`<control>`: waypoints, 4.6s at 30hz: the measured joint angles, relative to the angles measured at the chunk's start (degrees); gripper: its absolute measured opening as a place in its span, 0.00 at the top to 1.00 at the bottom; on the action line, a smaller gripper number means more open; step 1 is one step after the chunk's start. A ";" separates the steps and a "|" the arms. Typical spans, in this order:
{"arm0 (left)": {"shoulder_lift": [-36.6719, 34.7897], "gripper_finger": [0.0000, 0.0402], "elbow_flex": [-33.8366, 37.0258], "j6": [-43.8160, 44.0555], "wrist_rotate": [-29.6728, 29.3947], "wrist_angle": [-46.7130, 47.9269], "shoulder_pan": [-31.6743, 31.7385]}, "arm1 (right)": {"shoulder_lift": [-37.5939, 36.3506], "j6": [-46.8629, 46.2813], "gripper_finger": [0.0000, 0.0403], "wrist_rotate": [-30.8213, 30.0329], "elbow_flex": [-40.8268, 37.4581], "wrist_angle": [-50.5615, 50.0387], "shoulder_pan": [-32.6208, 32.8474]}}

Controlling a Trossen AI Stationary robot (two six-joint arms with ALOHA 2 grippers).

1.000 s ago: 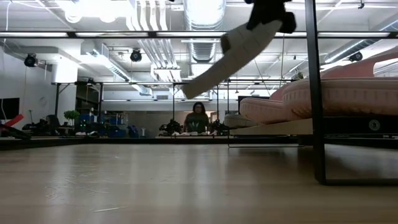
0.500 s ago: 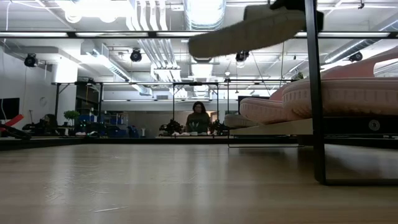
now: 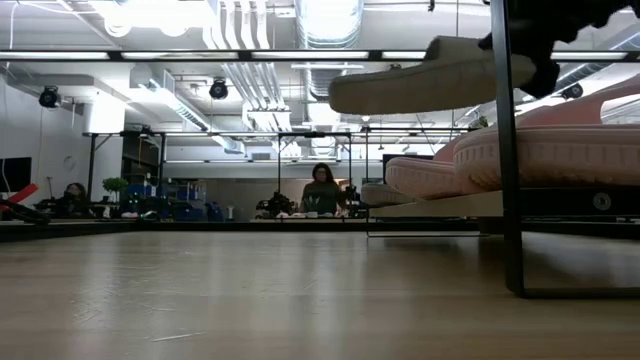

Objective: Pick and place slides into the shelf
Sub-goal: Put the gray slide on the shelf, then return to Home Position

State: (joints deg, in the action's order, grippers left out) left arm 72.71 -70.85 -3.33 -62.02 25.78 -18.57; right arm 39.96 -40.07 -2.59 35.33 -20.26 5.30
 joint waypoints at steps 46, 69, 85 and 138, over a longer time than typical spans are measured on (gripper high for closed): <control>0.00 0.70 0.00 -0.05 -1.07 0.43 1.34 | -16.33 3.27 0.98 -8.19 -23.10 6.03 7.23; 0.00 0.70 0.00 -0.09 -1.05 0.55 1.96 | -16.30 -6.66 0.98 -16.99 -26.79 4.21 16.20; 0.00 0.70 0.00 -0.05 -0.71 0.39 2.01 | -16.28 -15.35 0.80 -14.97 -27.71 -0.51 16.22; -8.23 1.00 -0.92 -1.80 50.31 -18.65 18.15 | 0.46 42.06 0.98 -11.35 26.54 -8.50 -7.50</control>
State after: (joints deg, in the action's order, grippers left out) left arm 64.48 -71.77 -5.13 -11.71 7.14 -0.42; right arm 40.42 1.98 -13.95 61.87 -28.77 -2.20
